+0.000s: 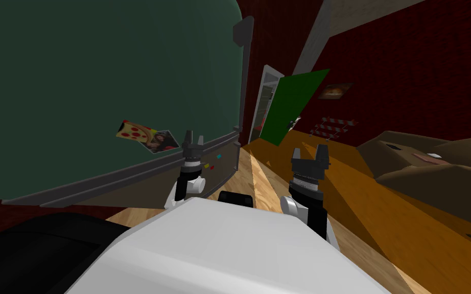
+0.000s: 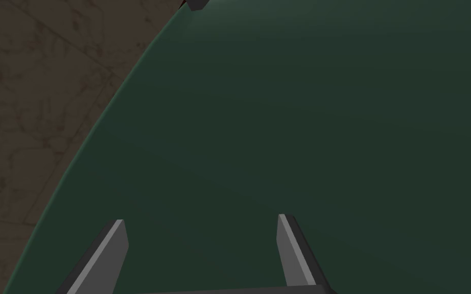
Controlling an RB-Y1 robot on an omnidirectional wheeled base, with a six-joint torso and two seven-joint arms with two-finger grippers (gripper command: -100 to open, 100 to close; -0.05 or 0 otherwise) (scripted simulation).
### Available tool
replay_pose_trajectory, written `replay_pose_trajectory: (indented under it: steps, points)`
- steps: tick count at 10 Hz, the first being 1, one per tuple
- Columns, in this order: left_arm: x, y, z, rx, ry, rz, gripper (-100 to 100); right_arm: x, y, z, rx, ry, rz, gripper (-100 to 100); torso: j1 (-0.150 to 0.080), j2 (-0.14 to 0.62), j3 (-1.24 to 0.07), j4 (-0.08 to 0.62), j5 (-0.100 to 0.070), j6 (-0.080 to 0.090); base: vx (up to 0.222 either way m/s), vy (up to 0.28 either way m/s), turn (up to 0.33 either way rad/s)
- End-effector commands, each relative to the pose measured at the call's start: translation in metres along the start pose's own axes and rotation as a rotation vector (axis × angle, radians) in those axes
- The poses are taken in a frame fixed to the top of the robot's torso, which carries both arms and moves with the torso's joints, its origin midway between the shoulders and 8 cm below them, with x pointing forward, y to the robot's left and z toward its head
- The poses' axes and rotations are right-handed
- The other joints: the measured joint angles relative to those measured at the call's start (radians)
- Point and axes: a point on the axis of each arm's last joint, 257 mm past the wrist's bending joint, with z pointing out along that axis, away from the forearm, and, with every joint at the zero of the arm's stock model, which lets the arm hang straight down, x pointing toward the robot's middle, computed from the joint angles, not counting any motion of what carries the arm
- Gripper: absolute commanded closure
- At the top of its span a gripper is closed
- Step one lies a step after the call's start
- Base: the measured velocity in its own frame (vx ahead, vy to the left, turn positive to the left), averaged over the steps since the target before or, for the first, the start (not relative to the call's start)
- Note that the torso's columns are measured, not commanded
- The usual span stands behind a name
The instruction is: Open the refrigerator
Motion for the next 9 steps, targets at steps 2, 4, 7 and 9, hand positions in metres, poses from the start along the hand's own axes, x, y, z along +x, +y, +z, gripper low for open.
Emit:
replay_pose_trajectory:
  steps: [2,4,7,9]
  points:
    - [0.0000,0.0000,0.0000,0.000,0.000,0.000,0,0.0000,0.0000,0.0000,0.000,0.000,0.000,0,0.000,0.104,-0.209,0.105,0.000,0.000,0.000,0.000,0.000]
    - [0.0000,-0.0001,0.0000,0.000,0.000,0.000,0,0.0000,0.0001,0.0000,0.000,0.000,0.000,0,0.000,0.248,-0.497,0.248,0.000,0.000,0.000,0.000,0.000]
    - [0.0000,-0.0001,0.0000,0.000,0.000,0.000,0,0.0000,0.0002,0.0000,0.000,0.000,0.000,0,0.000,0.470,-0.939,0.470,0.000,0.000,0.000,0.000,0.000]
    - [0.0000,-0.0002,0.0001,0.000,0.000,0.000,0,0.0000,0.0002,0.0000,0.000,0.000,0.000,0,0.000,0.618,-1.234,0.617,0.000,0.000,0.000,0.000,0.000]
